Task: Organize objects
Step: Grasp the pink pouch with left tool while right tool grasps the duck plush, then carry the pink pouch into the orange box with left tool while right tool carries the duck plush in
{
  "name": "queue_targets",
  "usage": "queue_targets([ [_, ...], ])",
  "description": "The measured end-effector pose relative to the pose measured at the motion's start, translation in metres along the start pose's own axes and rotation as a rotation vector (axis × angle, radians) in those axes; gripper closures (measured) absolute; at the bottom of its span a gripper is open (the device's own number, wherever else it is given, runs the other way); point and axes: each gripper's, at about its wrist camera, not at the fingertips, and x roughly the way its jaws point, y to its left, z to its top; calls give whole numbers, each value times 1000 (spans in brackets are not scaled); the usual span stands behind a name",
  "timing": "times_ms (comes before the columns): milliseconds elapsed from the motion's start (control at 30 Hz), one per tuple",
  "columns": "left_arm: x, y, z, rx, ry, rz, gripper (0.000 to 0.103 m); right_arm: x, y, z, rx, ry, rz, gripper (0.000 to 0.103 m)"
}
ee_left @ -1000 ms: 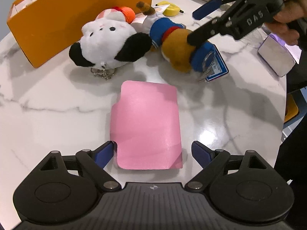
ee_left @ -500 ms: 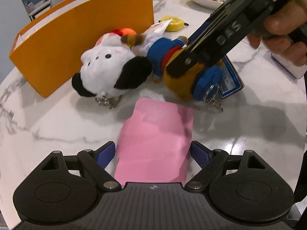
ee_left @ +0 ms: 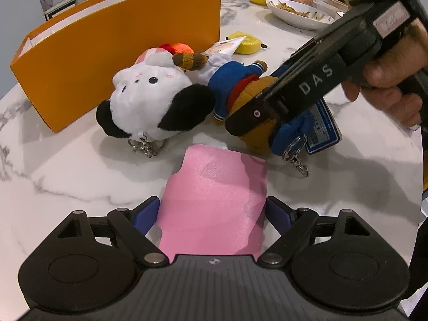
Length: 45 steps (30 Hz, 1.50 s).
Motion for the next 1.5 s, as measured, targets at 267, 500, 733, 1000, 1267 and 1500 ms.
queue_targets([
  [267, -1, -12, 1, 9, 13, 10, 5, -12, -6, 2, -10, 5, 14, 44],
  [500, -11, -10, 1, -7, 6, 8, 6, -24, -19, 7, 20, -30, -1, 45],
  [733, -42, -1, -1, -17, -33, 11, 6, -55, -30, 16, 55, -110, -6, 45],
  [1000, -72, 6, 27, -42, -125, 40, 7, -91, -29, 37, 52, -221, -21, 45],
  [1267, -100, 28, 70, -78, -198, 99, 7, -117, -7, 74, -42, -318, -53, 45],
  [1500, -103, 47, 118, -108, -251, 155, 7, -134, -2, 122, -75, -406, -94, 45],
])
